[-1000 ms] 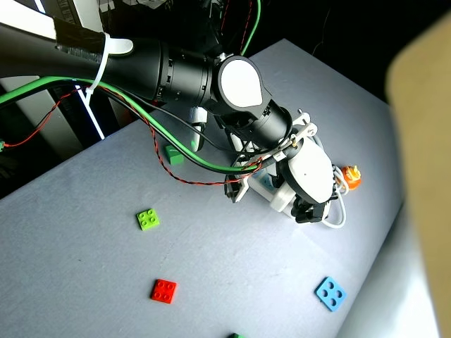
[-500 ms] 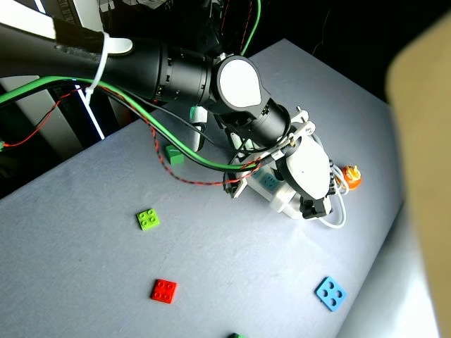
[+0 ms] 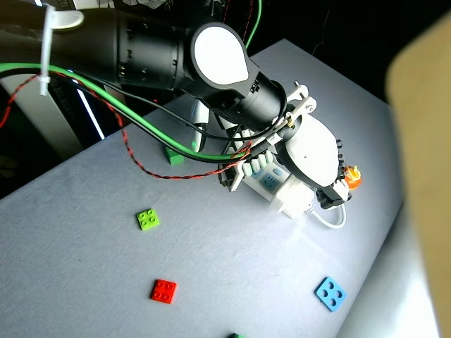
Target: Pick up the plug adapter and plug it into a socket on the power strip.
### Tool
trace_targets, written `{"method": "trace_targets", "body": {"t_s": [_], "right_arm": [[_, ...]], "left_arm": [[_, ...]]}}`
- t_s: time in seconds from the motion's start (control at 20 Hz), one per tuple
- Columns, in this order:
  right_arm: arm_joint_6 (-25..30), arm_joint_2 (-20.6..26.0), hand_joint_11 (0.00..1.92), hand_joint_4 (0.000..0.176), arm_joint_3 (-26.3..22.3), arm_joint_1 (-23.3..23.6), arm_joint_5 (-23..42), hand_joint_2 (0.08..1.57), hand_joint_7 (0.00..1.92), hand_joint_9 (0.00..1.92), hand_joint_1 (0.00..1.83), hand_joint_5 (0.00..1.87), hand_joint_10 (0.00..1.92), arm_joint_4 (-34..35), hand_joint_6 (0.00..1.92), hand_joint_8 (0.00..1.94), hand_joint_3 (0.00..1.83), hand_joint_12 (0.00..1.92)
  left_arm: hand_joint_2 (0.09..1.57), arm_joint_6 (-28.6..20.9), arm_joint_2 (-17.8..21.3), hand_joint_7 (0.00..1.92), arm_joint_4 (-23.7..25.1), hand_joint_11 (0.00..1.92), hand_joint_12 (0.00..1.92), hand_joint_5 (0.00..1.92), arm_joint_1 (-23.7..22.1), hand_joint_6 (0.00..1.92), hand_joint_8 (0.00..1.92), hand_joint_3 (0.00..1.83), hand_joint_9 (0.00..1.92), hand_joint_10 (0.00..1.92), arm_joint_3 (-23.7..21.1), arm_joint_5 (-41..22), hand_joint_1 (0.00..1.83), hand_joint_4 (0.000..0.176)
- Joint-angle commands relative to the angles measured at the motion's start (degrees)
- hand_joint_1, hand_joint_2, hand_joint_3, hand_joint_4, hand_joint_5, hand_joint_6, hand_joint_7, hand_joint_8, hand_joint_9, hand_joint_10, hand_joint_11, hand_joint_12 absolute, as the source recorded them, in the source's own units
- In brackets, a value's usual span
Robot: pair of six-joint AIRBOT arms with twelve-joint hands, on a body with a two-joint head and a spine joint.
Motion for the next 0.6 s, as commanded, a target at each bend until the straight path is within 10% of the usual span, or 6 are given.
{"method": "trace_targets", "body": {"t_s": [0.0, 0.55], "right_arm": [[0.8, 2.0, 0.12, 0.0, -1.7, 1.5, 2.5, 1.07, 0.6, 0.58, 0.86, 0.5, 0.0, -2.3, 0.0, 0.0, 0.0, 0.99], [-0.8, 28.7, 0.0, 0.0, -23.9, -1.0, 12.8, 1.06, 0.42, 0.37, 0.87, 0.37, 0.0, -2.6, 0.0, 0.0, 0.0, 0.87]], "left_arm": [[1.19, -0.4, 0.6, 0.1, 3.0, 0.0, 0.27, 0.02, -0.9, 0.0, 0.0, 0.0, 0.1, 0.0, 0.0, -0.5, 0.0, 0.0], [1.2, -0.3, 5.9, 0.06, 3.0, 0.0, 0.16, 0.0, -8.0, 0.0, 0.0, 0.0, 0.07, 0.0, 0.6, 6.5, 0.0, 0.0]]}}
